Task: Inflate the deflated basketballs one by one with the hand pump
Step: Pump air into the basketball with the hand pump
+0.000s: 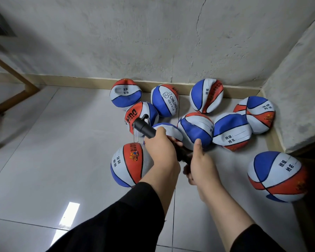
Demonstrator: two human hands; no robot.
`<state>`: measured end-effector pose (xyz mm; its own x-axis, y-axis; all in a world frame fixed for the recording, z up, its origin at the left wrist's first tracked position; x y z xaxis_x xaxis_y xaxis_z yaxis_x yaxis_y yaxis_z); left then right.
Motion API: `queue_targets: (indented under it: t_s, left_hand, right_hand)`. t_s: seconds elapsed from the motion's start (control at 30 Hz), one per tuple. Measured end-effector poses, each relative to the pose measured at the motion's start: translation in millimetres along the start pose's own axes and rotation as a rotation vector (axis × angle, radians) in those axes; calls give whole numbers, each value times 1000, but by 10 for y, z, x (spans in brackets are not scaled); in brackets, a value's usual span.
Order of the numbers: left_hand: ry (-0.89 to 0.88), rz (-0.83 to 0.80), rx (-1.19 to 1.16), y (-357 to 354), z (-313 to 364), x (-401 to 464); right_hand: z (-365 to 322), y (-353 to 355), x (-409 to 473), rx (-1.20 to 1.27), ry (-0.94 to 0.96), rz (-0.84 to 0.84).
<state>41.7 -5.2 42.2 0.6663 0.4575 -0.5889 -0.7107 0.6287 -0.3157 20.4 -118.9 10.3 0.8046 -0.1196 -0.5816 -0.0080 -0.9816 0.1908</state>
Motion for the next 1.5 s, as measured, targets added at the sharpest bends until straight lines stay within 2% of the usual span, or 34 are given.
queue_targets:
  t_s: [0.1, 0.23, 0.4, 0.57, 0.83, 1.0, 1.1, 1.23, 1.5]
  left_hand:
    - [30, -34, -20, -53, -53, -66]
    - [24, -58, -13, -40, 52, -57]
    - [-24, 56, 21, 132, 376, 300]
    - [5, 56, -10, 163, 244, 250]
    - [58, -26, -86, -40, -21, -9]
    - [65, -23, -72, -21, -40, -49]
    - [17, 43, -73, 80, 152, 97]
    - [-32, 85, -45, 238, 297, 343]
    - [-29, 39, -37, 69, 102, 97]
  right_hand:
    - [-48, 12, 2, -22, 16, 27]
    - [-51, 61, -41, 53, -25, -23]
    - [37, 344, -24, 91, -46, 3]
    - [35, 294, -28, 34, -64, 29]
    - [-223, 17, -39, -47, 92, 44]
    - [-71, 65, -32, 9, 14, 14]
    - [46, 291, -23, 70, -60, 25]
    - [137, 469, -37, 68, -68, 51]
    - [40, 108, -66, 70, -60, 30]
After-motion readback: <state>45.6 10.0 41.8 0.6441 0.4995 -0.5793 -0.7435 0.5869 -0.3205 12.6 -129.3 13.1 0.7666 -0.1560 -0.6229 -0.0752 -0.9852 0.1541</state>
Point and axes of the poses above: each hand's wrist, its own x-axis towards the middle knuckle, its own y-axis out of the back of the hand, z = x × y, the point moved 4 cm from there along x, towards the middle knuckle, and after that the axes turned 6 degrees about -z, right-handed, at the moved point
